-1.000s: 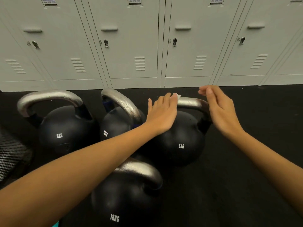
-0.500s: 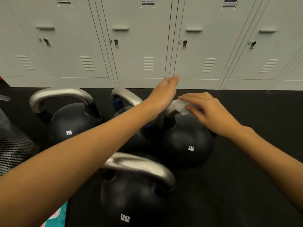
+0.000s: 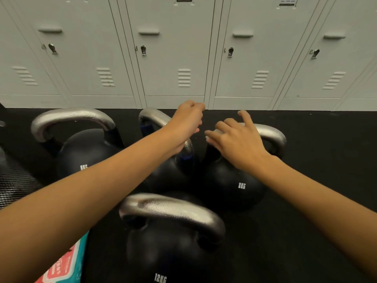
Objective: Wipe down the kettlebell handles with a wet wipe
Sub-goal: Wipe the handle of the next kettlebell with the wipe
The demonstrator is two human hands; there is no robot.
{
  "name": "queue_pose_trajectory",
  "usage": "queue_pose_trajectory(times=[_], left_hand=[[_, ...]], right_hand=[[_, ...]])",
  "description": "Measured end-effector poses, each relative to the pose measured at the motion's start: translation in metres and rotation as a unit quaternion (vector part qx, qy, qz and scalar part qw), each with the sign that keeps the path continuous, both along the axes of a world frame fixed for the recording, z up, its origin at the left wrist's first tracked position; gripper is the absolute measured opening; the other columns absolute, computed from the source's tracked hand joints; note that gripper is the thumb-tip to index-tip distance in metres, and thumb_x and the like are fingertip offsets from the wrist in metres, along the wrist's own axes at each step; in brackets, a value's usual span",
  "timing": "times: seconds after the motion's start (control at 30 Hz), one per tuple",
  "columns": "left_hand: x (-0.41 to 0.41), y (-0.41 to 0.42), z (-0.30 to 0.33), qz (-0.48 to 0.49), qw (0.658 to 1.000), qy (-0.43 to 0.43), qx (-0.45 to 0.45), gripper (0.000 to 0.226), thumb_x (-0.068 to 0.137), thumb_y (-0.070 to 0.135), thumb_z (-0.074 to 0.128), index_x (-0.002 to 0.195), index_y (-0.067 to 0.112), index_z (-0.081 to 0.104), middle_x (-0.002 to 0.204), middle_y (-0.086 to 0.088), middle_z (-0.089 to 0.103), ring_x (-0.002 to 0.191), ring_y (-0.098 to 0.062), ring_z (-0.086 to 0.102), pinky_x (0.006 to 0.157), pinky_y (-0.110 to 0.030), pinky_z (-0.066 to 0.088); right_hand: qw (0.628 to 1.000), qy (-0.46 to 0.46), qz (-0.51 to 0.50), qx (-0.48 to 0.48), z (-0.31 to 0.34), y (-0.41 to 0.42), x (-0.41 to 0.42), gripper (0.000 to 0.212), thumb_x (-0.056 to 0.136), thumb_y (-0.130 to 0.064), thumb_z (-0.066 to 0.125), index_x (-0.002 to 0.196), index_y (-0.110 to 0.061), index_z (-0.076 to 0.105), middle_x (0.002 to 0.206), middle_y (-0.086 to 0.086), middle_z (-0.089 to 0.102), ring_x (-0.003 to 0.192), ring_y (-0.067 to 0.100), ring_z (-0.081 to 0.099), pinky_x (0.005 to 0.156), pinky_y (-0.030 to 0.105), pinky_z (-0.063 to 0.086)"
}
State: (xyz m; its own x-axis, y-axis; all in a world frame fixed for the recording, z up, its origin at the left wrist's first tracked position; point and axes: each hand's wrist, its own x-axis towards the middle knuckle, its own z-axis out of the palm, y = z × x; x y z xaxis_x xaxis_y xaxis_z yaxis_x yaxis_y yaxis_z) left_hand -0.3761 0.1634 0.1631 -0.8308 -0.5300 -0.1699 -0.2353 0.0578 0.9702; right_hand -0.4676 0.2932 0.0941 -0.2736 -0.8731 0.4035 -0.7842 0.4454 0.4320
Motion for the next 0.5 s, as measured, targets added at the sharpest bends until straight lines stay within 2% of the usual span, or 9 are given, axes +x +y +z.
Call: queue_pose_trajectory(times=[0.07, 0.1, 0.17, 0.27, 0.33, 0.4, 0.47, 0.5], left_hand=[[-0.001, 0.002, -0.003, -0.023, 1.0, -0.012, -0.016, 0.014, 0.099, 0.024, 0.044, 0.107, 0.019, 0.055, 0.105, -0.003, 0.058, 0.108, -0.021, 0.057, 0.097, -0.036, 0.049], [-0.002, 0.003, -0.005, -0.036, 0.999, -0.018, -0.028, 0.011, 0.099, 0.024, 0.045, 0.103, 0.022, 0.055, 0.109, -0.004, 0.058, 0.109, -0.021, 0.057, 0.098, -0.037, 0.049], [-0.005, 0.005, -0.008, -0.06, 0.996, -0.029, -0.059, 0.009, 0.098, 0.024, 0.046, 0.095, 0.027, 0.054, 0.108, -0.001, 0.059, 0.109, -0.02, 0.056, 0.099, -0.039, 0.047], [-0.009, 0.01, -0.012, -0.088, 0.99, -0.045, -0.099, 0.011, 0.095, 0.02, 0.046, 0.096, 0.027, 0.055, 0.101, 0.007, 0.057, 0.108, -0.017, 0.055, 0.1, -0.037, 0.045], [-0.011, 0.013, -0.014, -0.107, 0.986, -0.055, -0.113, 0.012, 0.095, 0.018, 0.046, 0.1, 0.024, 0.055, 0.099, 0.007, 0.057, 0.109, -0.018, 0.055, 0.101, -0.036, 0.044], [-0.012, 0.014, -0.017, -0.126, 0.982, -0.068, -0.125, 0.014, 0.095, 0.018, 0.046, 0.104, 0.023, 0.055, 0.096, 0.006, 0.055, 0.106, -0.018, 0.054, 0.101, -0.037, 0.044], [-0.013, 0.015, -0.02, -0.141, 0.977, -0.083, -0.137, 0.014, 0.094, 0.019, 0.047, 0.104, 0.022, 0.055, 0.091, 0.005, 0.054, 0.1, -0.018, 0.052, 0.099, -0.038, 0.043], [-0.013, 0.015, -0.021, -0.146, 0.975, -0.087, -0.142, 0.013, 0.093, 0.019, 0.047, 0.103, 0.022, 0.055, 0.09, 0.004, 0.054, 0.097, -0.017, 0.052, 0.097, -0.037, 0.043]], right_hand=[[0.998, -0.017, 0.046, -0.03, 0.0, 0.019, -0.004, 0.03, 0.094, -0.026, 0.055, 0.121, -0.026, 0.068, 0.114, 0.005, 0.069, 0.107, 0.028, 0.064, 0.101, 0.05, 0.023], [0.997, -0.03, 0.055, -0.04, 0.002, 0.03, -0.007, 0.038, 0.09, -0.021, 0.063, 0.128, -0.027, 0.063, 0.125, 0.005, 0.065, 0.115, 0.027, 0.062, 0.101, 0.05, 0.023], [0.993, -0.071, 0.058, -0.075, 0.005, 0.053, -0.016, 0.045, 0.094, -0.022, 0.063, 0.137, -0.03, 0.055, 0.138, 0.0, 0.058, 0.123, 0.023, 0.058, 0.099, 0.046, 0.026], [0.974, -0.168, 0.049, -0.147, 0.004, 0.082, -0.028, 0.04, 0.101, -0.035, 0.047, 0.14, -0.032, 0.051, 0.141, -0.006, 0.055, 0.125, 0.015, 0.054, 0.095, 0.038, 0.03], [0.951, -0.235, 0.052, -0.193, -0.004, 0.097, -0.036, 0.04, 0.1, -0.037, 0.047, 0.139, -0.031, 0.052, 0.143, -0.011, 0.052, 0.129, 0.009, 0.05, 0.096, 0.035, 0.032], [0.913, -0.316, 0.065, -0.251, -0.01, 0.108, -0.038, 0.04, 0.1, -0.031, 0.053, 0.14, -0.027, 0.051, 0.143, -0.016, 0.048, 0.134, 0.0, 0.044, 0.104, 0.031, 0.037], [0.872, -0.381, 0.069, -0.3, -0.012, 0.113, -0.036, 0.043, 0.097, -0.02, 0.057, 0.139, -0.023, 0.049, 0.14, -0.017, 0.049, 0.132, -0.01, 0.041, 0.11, 0.018, 0.034], [0.864, -0.387, 0.067, -0.315, -0.013, 0.114, -0.034, 0.043, 0.096, -0.017, 0.058, 0.138, -0.02, 0.05, 0.138, -0.014, 0.05, 0.13, -0.012, 0.041, 0.109, 0.013, 0.032]])
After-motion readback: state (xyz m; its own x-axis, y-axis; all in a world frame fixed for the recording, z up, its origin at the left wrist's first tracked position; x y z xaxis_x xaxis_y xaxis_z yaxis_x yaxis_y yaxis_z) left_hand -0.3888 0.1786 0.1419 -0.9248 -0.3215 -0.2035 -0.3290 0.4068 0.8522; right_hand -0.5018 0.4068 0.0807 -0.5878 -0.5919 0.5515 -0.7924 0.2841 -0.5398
